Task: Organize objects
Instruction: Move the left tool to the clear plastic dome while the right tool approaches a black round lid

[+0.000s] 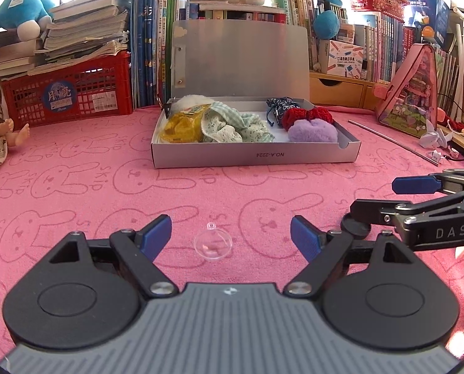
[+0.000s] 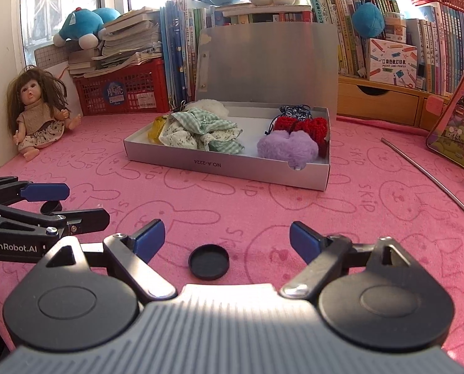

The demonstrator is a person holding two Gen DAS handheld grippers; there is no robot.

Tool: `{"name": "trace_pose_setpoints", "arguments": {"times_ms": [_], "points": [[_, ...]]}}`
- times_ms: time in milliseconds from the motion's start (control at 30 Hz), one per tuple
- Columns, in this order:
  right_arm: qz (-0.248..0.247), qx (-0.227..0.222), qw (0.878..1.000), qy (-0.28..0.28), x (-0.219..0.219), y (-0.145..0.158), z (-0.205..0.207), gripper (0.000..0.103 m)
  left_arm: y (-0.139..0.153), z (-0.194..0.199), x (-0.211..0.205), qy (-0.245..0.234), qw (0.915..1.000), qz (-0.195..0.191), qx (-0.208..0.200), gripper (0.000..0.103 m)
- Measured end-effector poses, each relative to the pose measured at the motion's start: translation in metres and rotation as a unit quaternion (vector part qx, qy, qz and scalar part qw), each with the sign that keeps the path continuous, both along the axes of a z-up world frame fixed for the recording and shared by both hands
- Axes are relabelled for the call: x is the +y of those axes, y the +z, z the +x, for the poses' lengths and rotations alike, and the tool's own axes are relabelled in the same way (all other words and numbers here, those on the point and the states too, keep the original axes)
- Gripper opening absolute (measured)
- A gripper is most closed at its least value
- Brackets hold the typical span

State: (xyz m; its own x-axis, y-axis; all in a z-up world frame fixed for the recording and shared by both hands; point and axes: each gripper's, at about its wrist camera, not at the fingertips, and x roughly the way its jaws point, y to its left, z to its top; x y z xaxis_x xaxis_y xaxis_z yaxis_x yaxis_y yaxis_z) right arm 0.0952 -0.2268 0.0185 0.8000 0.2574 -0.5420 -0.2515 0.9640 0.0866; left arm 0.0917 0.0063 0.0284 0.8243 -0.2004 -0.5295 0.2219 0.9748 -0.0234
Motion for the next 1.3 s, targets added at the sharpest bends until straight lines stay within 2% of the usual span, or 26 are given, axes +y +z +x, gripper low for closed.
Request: {"name": "trace_pose_setpoints", "arguments": {"times_ms": [200,400,600,733,900,1000,1167,1300], "points": [[-0.027,0.006,1.000,-0.006,0.010,-0.014,-0.005,0.092,-0.015,-0.003,-0.002,0.017,0.9997,0.017,0.001,0.087],[-0.043,0.006,0.999,-0.006,0.016,-0.020,-0.006,0.092,-0.026,0.001,0.001,0.017,0.9998,-0.004,0.010,0.087],[-0.058,0.020,0.998,-0.020,0.020,-0.024,-0.002,0.092,-0.029,0.003,-0.002,0.021,0.9997,-0.003,0.012,0.089],[-0.055,0.027,0.998,-0.022,0.018,-0.026,0.000,0.092,-0.030,0.006,-0.004,0.022,0.9996,0.002,0.018,0.095],[-0.051,0.031,0.998,-0.023,0.017,-0.026,0.000,0.092,-0.029,0.011,-0.003,0.037,0.9990,0.005,0.024,0.097],[-0.051,0.032,0.998,-0.024,0.016,-0.026,0.001,0.092,-0.029,0.015,-0.003,0.035,0.9988,0.003,0.033,0.102],[-0.051,0.034,0.998,-0.027,0.017,-0.027,0.002,0.094,-0.030,0.020,-0.008,0.041,0.9980,0.026,0.040,0.103],[-0.050,0.035,0.998,-0.027,0.016,-0.027,0.002,0.094,-0.030,0.019,-0.007,0.041,0.9980,0.024,0.041,0.103]]}}
